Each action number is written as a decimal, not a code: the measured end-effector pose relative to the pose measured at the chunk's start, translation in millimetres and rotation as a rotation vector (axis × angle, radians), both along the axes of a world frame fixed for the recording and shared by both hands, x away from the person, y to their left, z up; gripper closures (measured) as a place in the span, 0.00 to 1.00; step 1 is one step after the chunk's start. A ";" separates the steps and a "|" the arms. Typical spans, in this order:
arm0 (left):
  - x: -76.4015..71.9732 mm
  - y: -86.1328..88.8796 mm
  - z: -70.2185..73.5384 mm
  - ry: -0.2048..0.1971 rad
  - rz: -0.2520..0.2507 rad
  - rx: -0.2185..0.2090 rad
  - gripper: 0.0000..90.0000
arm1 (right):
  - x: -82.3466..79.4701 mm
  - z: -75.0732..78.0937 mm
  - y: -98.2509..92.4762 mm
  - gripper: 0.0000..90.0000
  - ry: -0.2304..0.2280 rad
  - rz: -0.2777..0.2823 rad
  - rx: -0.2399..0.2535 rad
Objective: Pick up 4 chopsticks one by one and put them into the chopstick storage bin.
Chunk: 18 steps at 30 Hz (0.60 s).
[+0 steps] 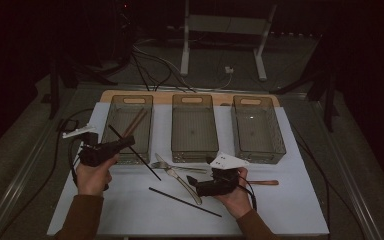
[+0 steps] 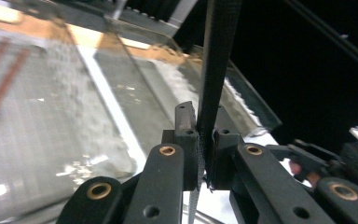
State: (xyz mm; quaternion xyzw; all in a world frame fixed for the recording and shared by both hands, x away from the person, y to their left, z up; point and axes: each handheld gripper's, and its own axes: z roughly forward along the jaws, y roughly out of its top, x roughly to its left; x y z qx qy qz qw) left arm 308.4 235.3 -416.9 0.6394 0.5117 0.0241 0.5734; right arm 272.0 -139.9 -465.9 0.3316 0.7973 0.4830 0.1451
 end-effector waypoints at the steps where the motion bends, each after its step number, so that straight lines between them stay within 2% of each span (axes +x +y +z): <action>1: 2.0 3.7 0.8 0.002 0.011 0.005 0.96 | 0.2 0.2 -1.7 0.10 0.000 -0.005 0.000; 7: 15.5 16.6 4.6 0.026 0.050 0.045 0.96 | 0.5 0.5 -11.1 0.09 -0.005 -0.019 -0.009; 16: 39.2 18.9 8.3 0.048 0.087 0.107 0.96 | 1.3 -2.4 -29.4 0.09 0.000 -0.043 -0.024; 18: 43.5 19.9 9.2 0.049 0.098 0.104 0.96 | 1.2 -3.0 -33.6 0.09 0.000 -0.052 -0.027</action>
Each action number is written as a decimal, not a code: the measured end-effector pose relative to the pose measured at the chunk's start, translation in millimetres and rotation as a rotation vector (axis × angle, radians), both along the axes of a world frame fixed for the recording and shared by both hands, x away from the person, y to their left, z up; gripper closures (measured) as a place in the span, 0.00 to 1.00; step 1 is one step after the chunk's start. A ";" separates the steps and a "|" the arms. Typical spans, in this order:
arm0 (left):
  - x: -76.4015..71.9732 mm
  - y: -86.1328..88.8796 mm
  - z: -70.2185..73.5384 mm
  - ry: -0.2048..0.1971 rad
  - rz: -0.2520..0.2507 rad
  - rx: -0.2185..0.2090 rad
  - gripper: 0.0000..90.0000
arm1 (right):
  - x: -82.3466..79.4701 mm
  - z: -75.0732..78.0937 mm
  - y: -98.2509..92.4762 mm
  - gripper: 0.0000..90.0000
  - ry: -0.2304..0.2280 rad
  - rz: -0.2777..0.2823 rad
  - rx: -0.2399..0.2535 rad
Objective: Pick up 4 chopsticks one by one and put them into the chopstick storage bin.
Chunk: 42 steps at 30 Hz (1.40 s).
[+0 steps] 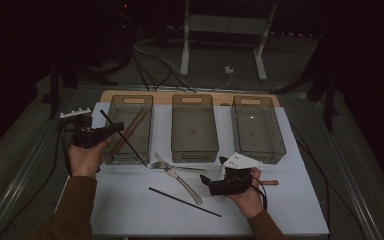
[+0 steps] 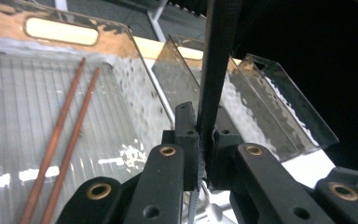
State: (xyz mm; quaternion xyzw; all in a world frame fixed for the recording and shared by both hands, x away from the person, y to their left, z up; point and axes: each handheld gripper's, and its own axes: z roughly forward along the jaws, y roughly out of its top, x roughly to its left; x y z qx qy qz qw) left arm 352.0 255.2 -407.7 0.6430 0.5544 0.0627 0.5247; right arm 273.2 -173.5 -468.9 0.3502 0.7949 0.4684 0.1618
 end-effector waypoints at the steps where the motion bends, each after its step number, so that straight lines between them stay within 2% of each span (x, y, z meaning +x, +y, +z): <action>1: 2.1 0.4 0.2 0.002 0.005 0.004 0.96 | -0.4 -0.1 -1.7 0.09 0.003 -0.006 0.002; 6: 12.3 2.5 1.0 -0.009 0.029 0.040 0.96 | -0.8 -0.1 -10.2 0.09 0.003 -0.017 0.002; 13: 32.7 -0.2 0.9 -0.040 0.061 0.057 0.95 | -1.6 -1.9 -13.5 0.09 -0.001 -0.016 -0.010; 18: 49.9 -10.0 -1.2 -0.059 0.071 0.055 0.95 | -1.7 -2.9 -12.0 0.09 -0.001 -0.008 -0.013; 26: 72.7 -32.0 -7.3 -0.085 0.076 0.131 0.95 | -1.8 -3.1 -14.1 0.09 0.000 -0.009 -0.008; 29: 80.5 -37.2 -12.0 -0.081 0.083 0.161 0.95 | -2.0 -3.4 -14.5 0.09 0.000 -0.005 -0.007; 33: 89.9 -38.1 -20.9 -0.060 0.103 0.162 0.94 | -2.2 -3.7 -14.4 0.09 0.000 -0.006 -0.005; 36: 93.2 -34.6 -25.1 -0.058 0.128 0.153 0.79 | -2.7 -3.8 -14.3 0.09 0.000 -0.004 -0.006; 38: 92.6 -33.0 -24.8 -0.074 0.139 0.143 0.59 | -3.2 -3.5 -14.6 0.09 -0.001 -0.004 -0.005; 41: 88.5 -31.8 -21.2 -0.101 0.148 0.153 0.40 | -3.1 -3.1 -16.1 0.09 -0.002 -0.007 -0.002; 42: 87.2 -31.1 -19.9 -0.104 0.143 0.153 0.38 | -2.9 -3.1 -16.6 0.09 -0.003 -0.008 -0.001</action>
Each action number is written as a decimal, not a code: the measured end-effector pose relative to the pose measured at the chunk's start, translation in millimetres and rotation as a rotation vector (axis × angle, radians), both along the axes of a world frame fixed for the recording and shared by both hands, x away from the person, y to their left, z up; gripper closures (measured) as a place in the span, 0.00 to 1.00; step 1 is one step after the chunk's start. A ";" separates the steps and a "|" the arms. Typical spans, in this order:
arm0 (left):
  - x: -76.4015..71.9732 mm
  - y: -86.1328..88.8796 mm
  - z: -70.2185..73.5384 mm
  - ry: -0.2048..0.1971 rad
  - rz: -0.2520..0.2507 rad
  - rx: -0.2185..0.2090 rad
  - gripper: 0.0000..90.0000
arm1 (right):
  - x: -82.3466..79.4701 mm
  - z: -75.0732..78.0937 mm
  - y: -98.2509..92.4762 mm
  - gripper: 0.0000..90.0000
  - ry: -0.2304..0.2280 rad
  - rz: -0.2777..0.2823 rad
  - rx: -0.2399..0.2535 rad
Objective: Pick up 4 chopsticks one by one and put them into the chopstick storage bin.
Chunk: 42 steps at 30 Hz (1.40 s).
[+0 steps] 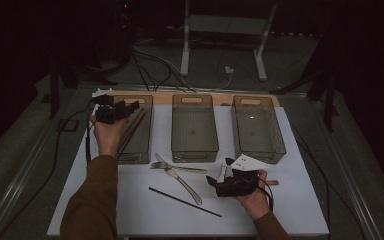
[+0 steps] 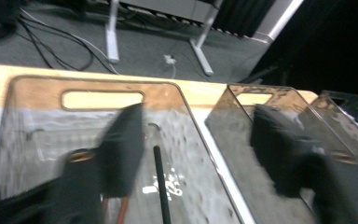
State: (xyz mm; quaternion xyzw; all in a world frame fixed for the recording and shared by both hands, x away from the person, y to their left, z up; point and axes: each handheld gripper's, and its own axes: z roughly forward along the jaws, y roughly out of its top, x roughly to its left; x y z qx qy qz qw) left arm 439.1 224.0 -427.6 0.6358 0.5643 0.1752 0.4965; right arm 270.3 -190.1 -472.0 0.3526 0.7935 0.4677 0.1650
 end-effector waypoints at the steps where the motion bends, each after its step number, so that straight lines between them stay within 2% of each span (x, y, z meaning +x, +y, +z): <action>1: -1.4 0.3 1.2 -0.003 -0.003 0.002 0.35 | 0.1 0.0 -0.2 0.09 0.000 -0.002 0.000; 5: -7.9 -0.2 5.7 -0.017 -0.025 0.007 0.30 | -0.4 0.1 0.3 0.07 0.002 -0.004 -0.003; 8: -13.3 -3.5 9.9 -0.019 -0.034 0.027 0.20 | -0.6 0.1 0.8 0.05 0.007 0.001 -0.001; 11: -20.0 -4.9 14.8 -0.035 -0.048 0.028 0.17 | -0.1 0.3 0.9 0.04 0.016 0.009 0.005; 16: -31.9 -9.0 21.6 -0.058 -0.093 0.047 0.02 | 0.2 0.4 0.4 0.03 0.026 0.017 0.017; 19: -40.4 -9.5 24.1 -0.077 -0.113 0.045 0.01 | 0.4 1.1 0.2 0.03 0.026 0.021 0.020; 24: -54.6 -11.2 24.7 -0.088 -0.135 0.095 0.01 | 0.1 1.6 1.4 0.02 0.029 0.023 0.024; 30: -71.8 -10.9 23.0 -0.107 -0.154 0.097 0.01 | 1.2 1.6 3.7 0.03 0.040 0.035 0.029; 33: -80.4 -11.9 21.8 -0.110 -0.158 0.118 0.01 | 2.1 0.7 4.8 0.03 0.036 0.049 0.041; 37: -93.1 -12.5 19.6 -0.119 -0.161 0.114 0.01 | 1.0 0.8 8.0 0.03 0.015 0.071 0.052; 42: -108.1 -15.7 13.9 -0.124 -0.179 0.133 0.01 | 0.7 2.5 11.0 0.03 0.004 0.085 0.071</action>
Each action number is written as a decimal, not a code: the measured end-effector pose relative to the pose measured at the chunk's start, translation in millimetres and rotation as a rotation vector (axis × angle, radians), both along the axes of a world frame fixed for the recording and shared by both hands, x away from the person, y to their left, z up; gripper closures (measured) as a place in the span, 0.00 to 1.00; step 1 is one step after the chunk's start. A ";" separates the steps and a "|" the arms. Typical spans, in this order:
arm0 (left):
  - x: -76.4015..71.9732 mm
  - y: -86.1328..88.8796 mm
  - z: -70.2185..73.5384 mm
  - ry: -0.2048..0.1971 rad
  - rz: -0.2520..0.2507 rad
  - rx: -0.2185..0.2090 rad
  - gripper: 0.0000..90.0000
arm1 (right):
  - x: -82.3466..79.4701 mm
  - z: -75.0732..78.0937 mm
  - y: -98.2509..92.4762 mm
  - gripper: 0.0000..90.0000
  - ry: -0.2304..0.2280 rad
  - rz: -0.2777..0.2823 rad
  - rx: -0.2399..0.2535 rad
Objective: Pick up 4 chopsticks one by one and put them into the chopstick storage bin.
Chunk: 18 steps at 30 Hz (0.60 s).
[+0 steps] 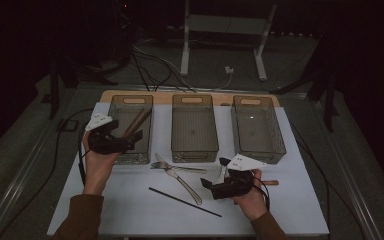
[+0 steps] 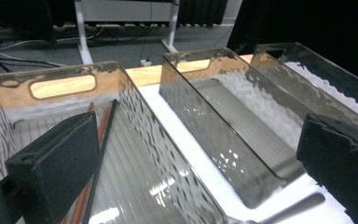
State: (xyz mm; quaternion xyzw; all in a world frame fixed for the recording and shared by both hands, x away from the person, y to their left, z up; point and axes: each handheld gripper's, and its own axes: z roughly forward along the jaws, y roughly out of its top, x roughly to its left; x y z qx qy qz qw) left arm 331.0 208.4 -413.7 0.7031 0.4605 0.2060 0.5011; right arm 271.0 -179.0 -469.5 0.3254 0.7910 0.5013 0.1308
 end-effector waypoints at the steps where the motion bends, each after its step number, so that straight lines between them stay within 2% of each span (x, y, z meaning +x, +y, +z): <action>1: -4.0 -0.4 -1.4 -0.006 -0.002 -0.004 0.01 | 0.1 0.6 0.3 0.03 0.002 0.004 0.004; 9: -26.2 -4.1 -11.3 -0.015 -0.019 -0.003 0.01 | 1.8 4.6 7.1 0.03 0.032 0.013 -0.015; 18: -47.6 -3.2 -25.1 -0.033 -0.016 -0.007 0.01 | 4.8 6.2 16.4 0.03 0.046 0.031 -0.026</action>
